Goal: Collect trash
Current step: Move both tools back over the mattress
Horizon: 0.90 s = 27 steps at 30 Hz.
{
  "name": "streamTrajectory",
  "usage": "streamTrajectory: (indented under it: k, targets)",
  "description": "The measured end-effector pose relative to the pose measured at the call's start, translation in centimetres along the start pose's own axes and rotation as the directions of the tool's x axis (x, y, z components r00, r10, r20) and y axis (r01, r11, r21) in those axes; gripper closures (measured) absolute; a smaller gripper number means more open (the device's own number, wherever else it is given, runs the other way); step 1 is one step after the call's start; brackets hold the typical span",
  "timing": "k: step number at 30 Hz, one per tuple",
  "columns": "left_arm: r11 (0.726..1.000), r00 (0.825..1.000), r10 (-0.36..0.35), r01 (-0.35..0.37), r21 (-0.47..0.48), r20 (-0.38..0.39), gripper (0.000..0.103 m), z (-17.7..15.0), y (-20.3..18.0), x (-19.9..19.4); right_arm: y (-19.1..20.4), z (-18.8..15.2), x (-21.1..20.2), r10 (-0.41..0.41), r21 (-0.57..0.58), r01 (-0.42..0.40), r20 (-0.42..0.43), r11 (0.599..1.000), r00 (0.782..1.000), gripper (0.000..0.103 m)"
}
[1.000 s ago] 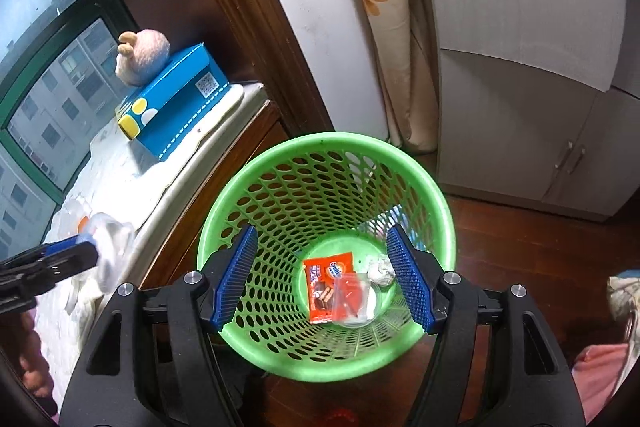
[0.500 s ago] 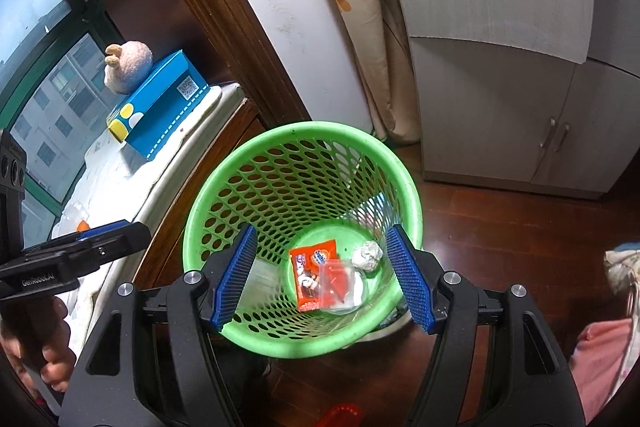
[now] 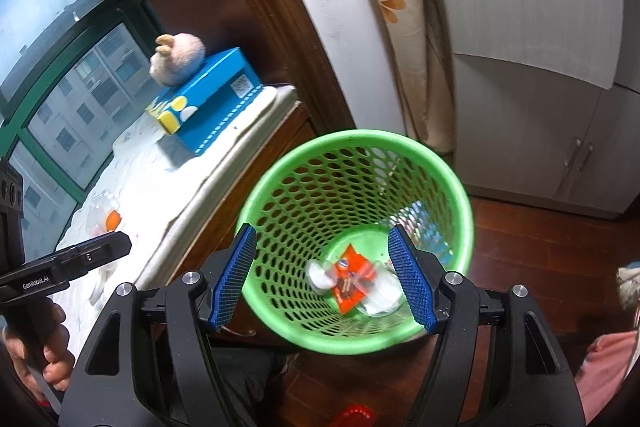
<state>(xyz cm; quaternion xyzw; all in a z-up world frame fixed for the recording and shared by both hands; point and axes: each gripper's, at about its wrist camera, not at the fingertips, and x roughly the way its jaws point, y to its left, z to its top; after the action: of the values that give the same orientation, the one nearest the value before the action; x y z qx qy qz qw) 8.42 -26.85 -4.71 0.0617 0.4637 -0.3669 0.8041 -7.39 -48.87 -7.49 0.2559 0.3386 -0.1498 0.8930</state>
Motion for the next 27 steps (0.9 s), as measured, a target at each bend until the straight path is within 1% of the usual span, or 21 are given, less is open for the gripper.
streamTrajectory:
  k: [5, 11, 14, 15, 21, 27]
  targets:
    - [0.997, 0.998, 0.056, -0.054, -0.056, 0.039, 0.034, -0.8, 3.0, -2.4, 3.2, 0.3, 0.2, 0.037, -0.067, -0.037, 0.0, 0.997, 0.999, 0.032]
    - [0.982, 0.987, 0.149, -0.14, -0.127, 0.065, 0.034, -1.9, 7.0, -5.0, 7.0, 0.6, 0.7, 0.089, -0.134, -0.09, -0.013, 0.987, 0.996, 0.029]
    - [0.971, 0.982, 0.176, -0.162, -0.177, 0.066, 0.034, -2.7, 9.4, -6.1, 9.0, 0.7, 1.2, 0.114, -0.168, -0.116, -0.021, 0.979, 0.993, 0.029]
    - [0.966, 0.979, 0.191, -0.176, -0.19, 0.066, 0.032, -3.0, 10.1, -6.4, 9.6, 0.7, 1.3, 0.123, -0.177, -0.126, -0.025, 0.976, 0.992, 0.029]
    - [0.935, 0.964, 0.259, -0.234, -0.267, 0.061, 0.027, -4.8, 14.4, -8.2, 13.5, 0.7, 2.2, 0.176, -0.241, -0.183, -0.052, 0.953, 0.983, 0.028]
    - [0.905, 0.951, 0.305, -0.274, -0.325, 0.047, 0.026, -6.8, 17.6, -9.9, 17.1, 0.5, 3.0, 0.221, -0.304, -0.236, -0.082, 0.923, 0.972, 0.028]
